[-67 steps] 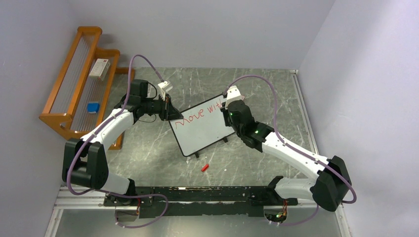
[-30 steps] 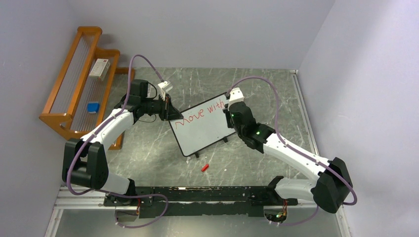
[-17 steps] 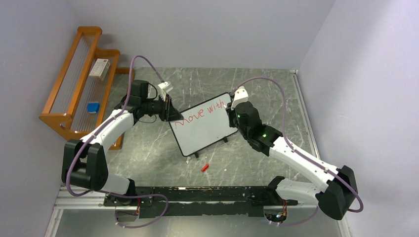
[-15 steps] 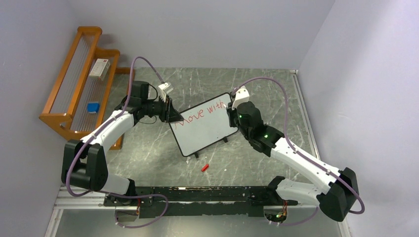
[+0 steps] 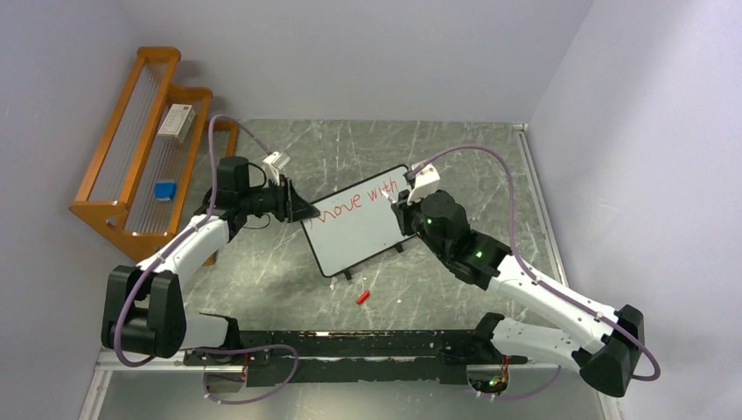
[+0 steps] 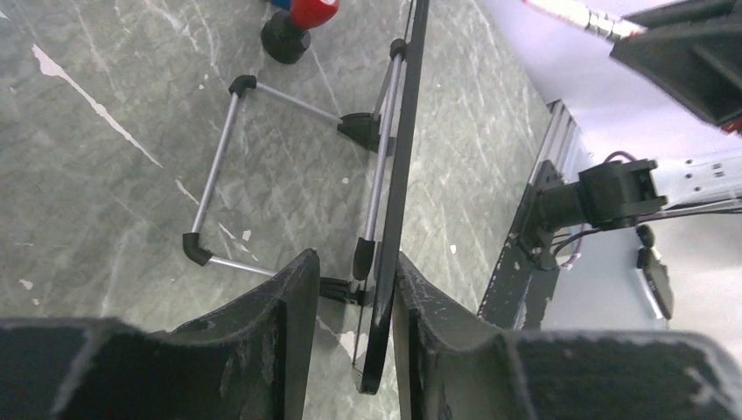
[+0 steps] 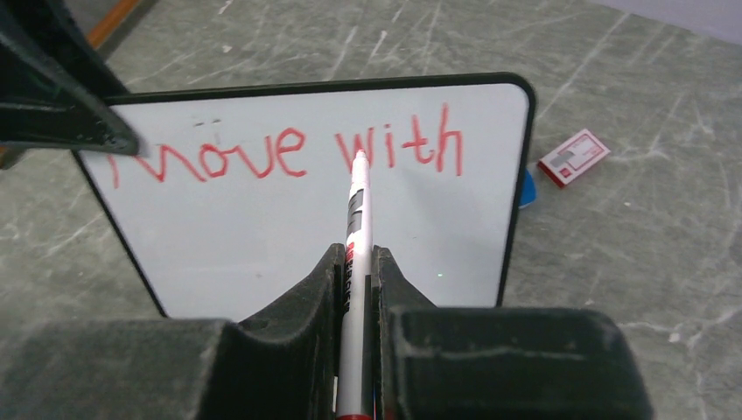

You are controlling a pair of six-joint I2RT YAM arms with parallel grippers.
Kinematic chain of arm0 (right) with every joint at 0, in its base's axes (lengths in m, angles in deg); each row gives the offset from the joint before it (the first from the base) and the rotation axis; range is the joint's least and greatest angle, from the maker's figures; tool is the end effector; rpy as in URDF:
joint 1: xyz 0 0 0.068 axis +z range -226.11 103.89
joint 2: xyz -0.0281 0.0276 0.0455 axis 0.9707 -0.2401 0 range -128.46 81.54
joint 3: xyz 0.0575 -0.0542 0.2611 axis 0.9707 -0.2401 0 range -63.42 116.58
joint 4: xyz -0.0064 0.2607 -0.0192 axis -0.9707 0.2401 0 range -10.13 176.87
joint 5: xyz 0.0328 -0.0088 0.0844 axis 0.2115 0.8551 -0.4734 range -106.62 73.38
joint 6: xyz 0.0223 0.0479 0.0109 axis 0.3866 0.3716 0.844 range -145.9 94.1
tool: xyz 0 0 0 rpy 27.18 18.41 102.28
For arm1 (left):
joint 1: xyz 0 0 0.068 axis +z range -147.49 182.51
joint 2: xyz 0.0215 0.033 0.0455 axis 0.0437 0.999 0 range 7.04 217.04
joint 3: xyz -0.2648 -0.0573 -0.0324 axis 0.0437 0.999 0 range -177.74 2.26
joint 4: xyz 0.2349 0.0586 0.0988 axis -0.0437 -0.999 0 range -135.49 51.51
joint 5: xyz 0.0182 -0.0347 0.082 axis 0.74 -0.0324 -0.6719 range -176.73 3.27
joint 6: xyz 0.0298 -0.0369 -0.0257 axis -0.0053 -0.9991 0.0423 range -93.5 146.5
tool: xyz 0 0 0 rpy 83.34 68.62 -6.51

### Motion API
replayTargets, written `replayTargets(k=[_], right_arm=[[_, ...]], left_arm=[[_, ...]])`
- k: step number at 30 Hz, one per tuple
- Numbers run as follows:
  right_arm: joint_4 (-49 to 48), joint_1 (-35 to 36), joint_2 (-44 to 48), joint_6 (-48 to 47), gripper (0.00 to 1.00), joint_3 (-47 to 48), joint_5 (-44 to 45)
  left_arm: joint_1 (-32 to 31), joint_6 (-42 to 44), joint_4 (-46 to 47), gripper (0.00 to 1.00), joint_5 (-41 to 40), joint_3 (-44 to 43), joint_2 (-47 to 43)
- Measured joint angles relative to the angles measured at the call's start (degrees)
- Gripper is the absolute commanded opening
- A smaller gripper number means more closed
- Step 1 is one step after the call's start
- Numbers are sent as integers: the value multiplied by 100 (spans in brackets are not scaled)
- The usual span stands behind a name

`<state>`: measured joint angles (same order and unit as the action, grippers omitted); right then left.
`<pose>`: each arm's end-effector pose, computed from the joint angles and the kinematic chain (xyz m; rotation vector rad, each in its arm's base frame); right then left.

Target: Write a sentence on the whiteboard

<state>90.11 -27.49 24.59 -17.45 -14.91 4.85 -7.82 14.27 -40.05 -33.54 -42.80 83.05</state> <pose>0.1611 0.1631 0.3238 -0.4032 1.8432 0.3293 0.2679 -0.0778 0.2439 0.5252 2.0447 -1.2178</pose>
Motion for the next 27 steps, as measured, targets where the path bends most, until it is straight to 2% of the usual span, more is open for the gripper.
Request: replayTargets(k=[6, 10, 13, 27], right_arm=[[17, 573, -22, 87, 0, -7, 273], [15, 1001, -111, 160, 0, -7, 531], [11, 1272, -238, 205, 0, -7, 699], [-315, 2190, -745, 374, 0, -105, 1327]], left_arm=[[98, -487, 612, 31, 227, 238, -42], [101, -522, 662, 14, 319, 238, -31], [101, -490, 702, 6, 393, 256, -31], [105, -299, 944, 5, 474, 529, -181]])
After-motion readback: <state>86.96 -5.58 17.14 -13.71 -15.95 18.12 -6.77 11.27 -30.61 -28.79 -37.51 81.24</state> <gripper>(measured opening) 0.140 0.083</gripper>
